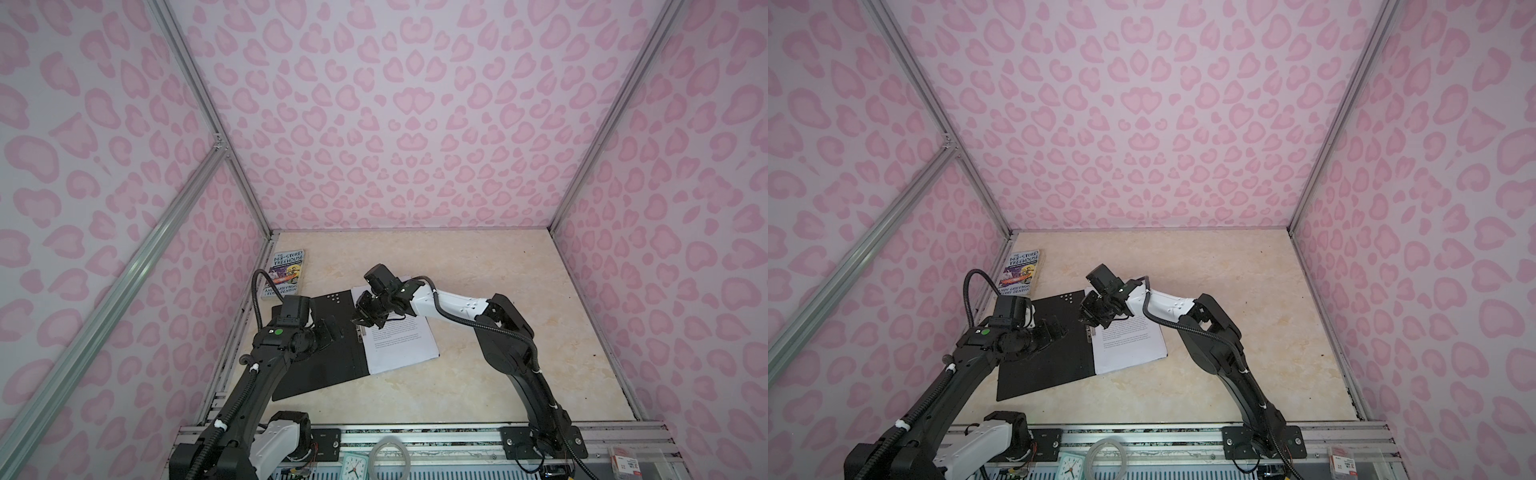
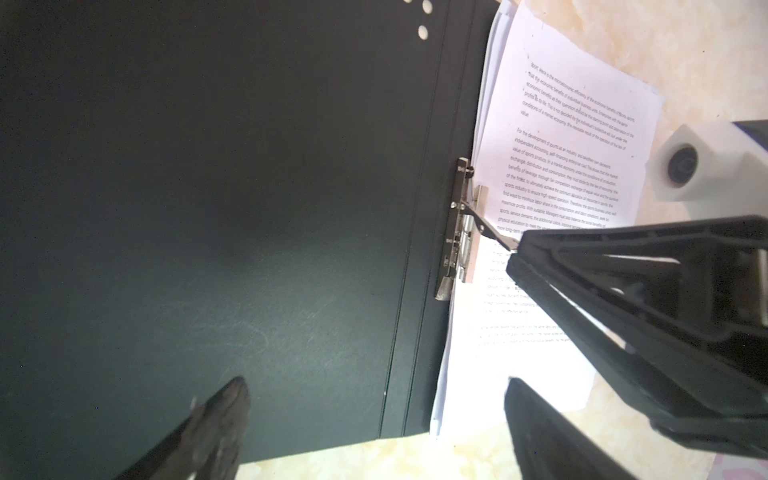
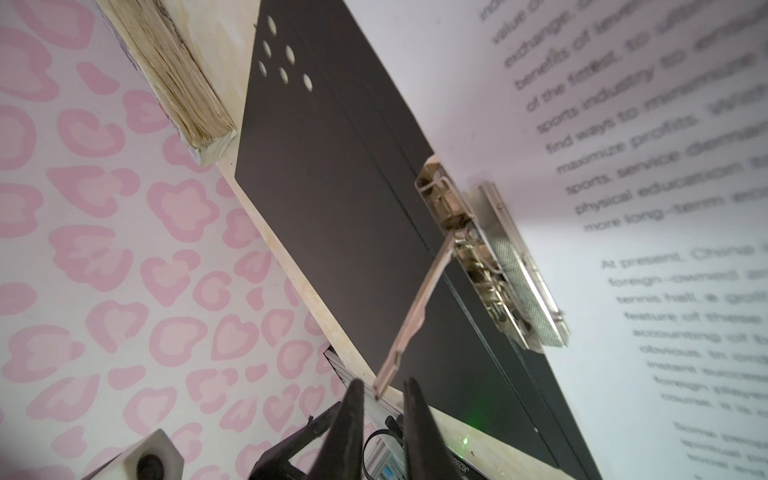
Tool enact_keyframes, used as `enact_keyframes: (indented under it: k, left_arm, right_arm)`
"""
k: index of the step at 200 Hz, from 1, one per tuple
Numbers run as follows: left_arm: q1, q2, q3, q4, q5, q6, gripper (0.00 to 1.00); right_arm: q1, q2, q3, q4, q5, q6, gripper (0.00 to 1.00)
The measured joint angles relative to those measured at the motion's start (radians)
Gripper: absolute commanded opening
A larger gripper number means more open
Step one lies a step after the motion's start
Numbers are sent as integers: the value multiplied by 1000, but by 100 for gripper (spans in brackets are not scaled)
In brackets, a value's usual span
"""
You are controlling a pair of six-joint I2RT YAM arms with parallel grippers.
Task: Put the files into the folder
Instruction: 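Push the binder clip lever down with the right gripper to close it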
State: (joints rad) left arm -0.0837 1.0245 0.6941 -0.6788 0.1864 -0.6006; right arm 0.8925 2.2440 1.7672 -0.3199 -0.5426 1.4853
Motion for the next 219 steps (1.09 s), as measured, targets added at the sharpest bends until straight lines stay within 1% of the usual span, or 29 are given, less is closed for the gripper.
enact_keyframes:
  k: [39,56,107,156,183,194,198,219]
  left_arm:
    - [3,-11,0,0,0,0,97]
    - [3,-18,0,0,0,0,97]
    - [3,-24,-1,0,0,0,97]
    - [3,-29,-1,-1,0,0,97]
    - [4,-29,-2,0,0,0,97]
    - [4,-29,-3,0,0,0,97]
    - [5,-29,-4,0,0,0,97]
    - [5,-27,-7,1,14,3,97]
  right_arm:
    - [2,3,-6,7,0,15,18]
    - [2,3,-8,8,0,15,16]
    - [2,3,-21,12,0,22,15]
    - [2,3,-27,16,0,28,9]
    - [1,0,-43,14,-5,40,3]
    - [0,-4,-53,17,0,44,2]
    - [-1,-6,-58,23,0,44,0]
    - [-6,-25,-82,32,7,46,0]
